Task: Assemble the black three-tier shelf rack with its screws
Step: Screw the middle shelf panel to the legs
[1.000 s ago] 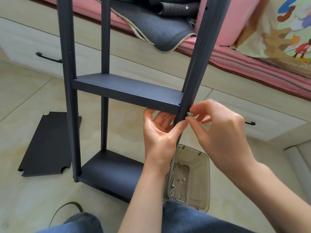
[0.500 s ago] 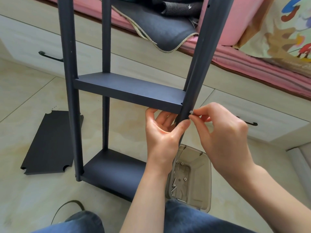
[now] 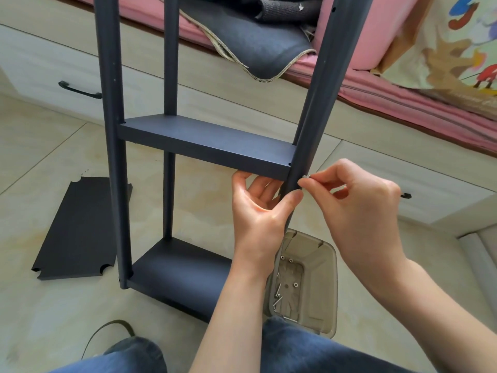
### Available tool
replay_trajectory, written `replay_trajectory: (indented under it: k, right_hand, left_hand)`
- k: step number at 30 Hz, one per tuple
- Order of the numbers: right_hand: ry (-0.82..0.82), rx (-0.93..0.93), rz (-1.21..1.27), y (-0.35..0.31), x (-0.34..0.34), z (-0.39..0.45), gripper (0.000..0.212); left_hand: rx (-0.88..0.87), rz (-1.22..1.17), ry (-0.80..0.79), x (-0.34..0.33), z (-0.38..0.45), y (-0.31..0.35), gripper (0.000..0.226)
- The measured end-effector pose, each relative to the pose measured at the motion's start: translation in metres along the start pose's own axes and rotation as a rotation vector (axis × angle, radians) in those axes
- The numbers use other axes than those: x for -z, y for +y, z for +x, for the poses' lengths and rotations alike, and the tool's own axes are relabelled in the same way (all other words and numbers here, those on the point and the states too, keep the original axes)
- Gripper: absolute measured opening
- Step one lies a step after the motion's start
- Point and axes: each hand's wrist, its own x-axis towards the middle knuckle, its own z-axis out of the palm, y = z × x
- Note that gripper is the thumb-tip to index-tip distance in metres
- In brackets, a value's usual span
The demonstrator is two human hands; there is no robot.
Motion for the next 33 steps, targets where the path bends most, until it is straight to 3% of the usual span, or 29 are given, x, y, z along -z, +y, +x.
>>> replay_trajectory:
  k: [8, 16, 23, 30, 33]
  right_hand:
    - [0.008, 0.077, -0.048, 0.0040, -0.0016, -0.0040, 0.016]
    - [0.016, 0.028, -0.020, 0.0028, -0.0048, -0.0029, 0.017]
    - [0.005, 0.128, -0.053, 0.0033, -0.0027, -0.0023, 0.014]
    - [-0.054, -0.134, 0.103, 0.0014, -0.0003, 0.0023, 0.017]
    - [-0.058, -0.095, 0.093, 0.0006, 0.0000, 0.0013, 0.014]
  left_hand:
    - [0.007, -0.010, -0.002, -0.0016, -0.0027, -0.0017, 0.057]
    - [0.005, -0.020, 0.006, -0.0016, -0.0017, 0.0006, 0.059]
    - [0.008, -0.013, -0.005, -0.0009, -0.0023, 0.0020, 0.057]
    - [0.009, -0.001, 0.003, -0.0026, -0.0017, 0.0002, 0.056]
    - [0.010, -0.003, -0.001, -0.0018, -0.0023, 0.0004, 0.057]
